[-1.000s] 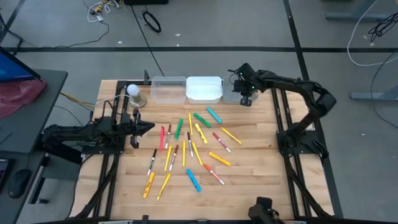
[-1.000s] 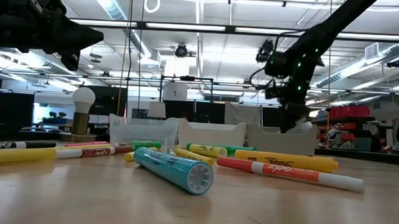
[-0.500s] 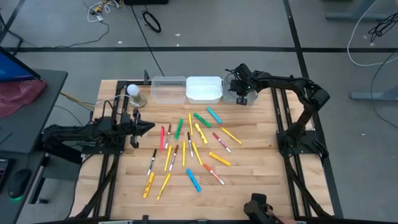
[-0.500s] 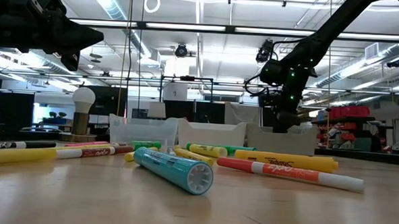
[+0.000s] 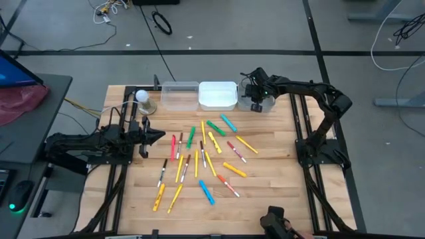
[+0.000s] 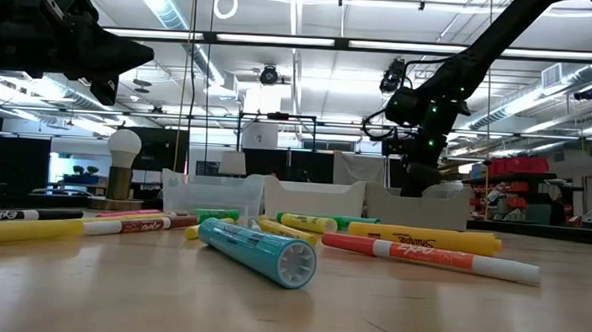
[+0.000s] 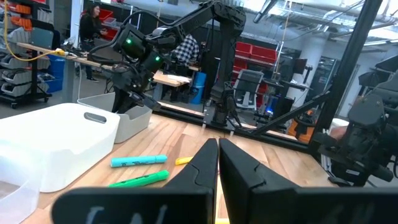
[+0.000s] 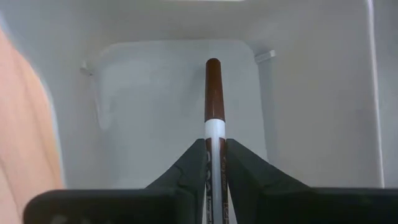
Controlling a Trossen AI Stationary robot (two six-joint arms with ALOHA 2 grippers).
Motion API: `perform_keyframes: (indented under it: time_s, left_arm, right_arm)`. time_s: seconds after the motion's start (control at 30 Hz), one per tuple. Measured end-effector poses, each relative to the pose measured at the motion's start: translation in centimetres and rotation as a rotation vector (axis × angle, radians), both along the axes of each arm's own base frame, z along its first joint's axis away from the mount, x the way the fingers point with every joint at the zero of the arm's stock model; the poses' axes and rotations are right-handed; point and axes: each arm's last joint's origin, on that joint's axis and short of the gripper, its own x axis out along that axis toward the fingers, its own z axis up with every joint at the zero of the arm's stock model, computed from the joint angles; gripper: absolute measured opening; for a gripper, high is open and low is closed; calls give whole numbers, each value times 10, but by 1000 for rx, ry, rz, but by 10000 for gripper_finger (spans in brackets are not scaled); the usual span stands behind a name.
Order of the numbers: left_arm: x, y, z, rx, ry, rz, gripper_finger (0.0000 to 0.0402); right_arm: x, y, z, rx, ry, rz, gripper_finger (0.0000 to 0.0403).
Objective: Pick & Place Markers
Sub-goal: Put the dark brown marker pen into the gray bin, then put the light blue highlighter pen into the transparent bin
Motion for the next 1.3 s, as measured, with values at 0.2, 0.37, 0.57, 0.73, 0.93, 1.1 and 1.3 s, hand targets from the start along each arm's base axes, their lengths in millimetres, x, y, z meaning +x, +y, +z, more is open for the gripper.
perform_keyframes:
  time_s: [0.2, 0.37, 0.57, 0.73, 0.93, 1.1, 1.3]
  left_arm:
    - [0, 0, 0, 0, 0, 0, 18]
    - [0, 0, 0, -1, 0, 0, 18]
    - [0, 0, 0, -19, -3, -3, 18]
    - [0, 0, 1, -13, -11, -2, 18]
    - [-1, -2, 5, 12, -56, -22, 18]
    - [-2, -8, 11, 76, -107, -67, 18]
    - [2, -16, 18, 138, -169, -125, 18]
  right_arm:
    - [-3, 1, -5, 15, -2, -4, 84]
    - [-8, -2, -5, 11, -3, -25, 104]
    - [-5, 4, 28, -125, -22, -95, 122]
    - [3, 35, 70, -184, -186, -165, 123]
    - [27, 93, 98, -78, -451, -103, 121]
    - [51, 154, 77, -17, -469, 39, 123]
    - [54, 196, 33, 82, -556, -4, 159]
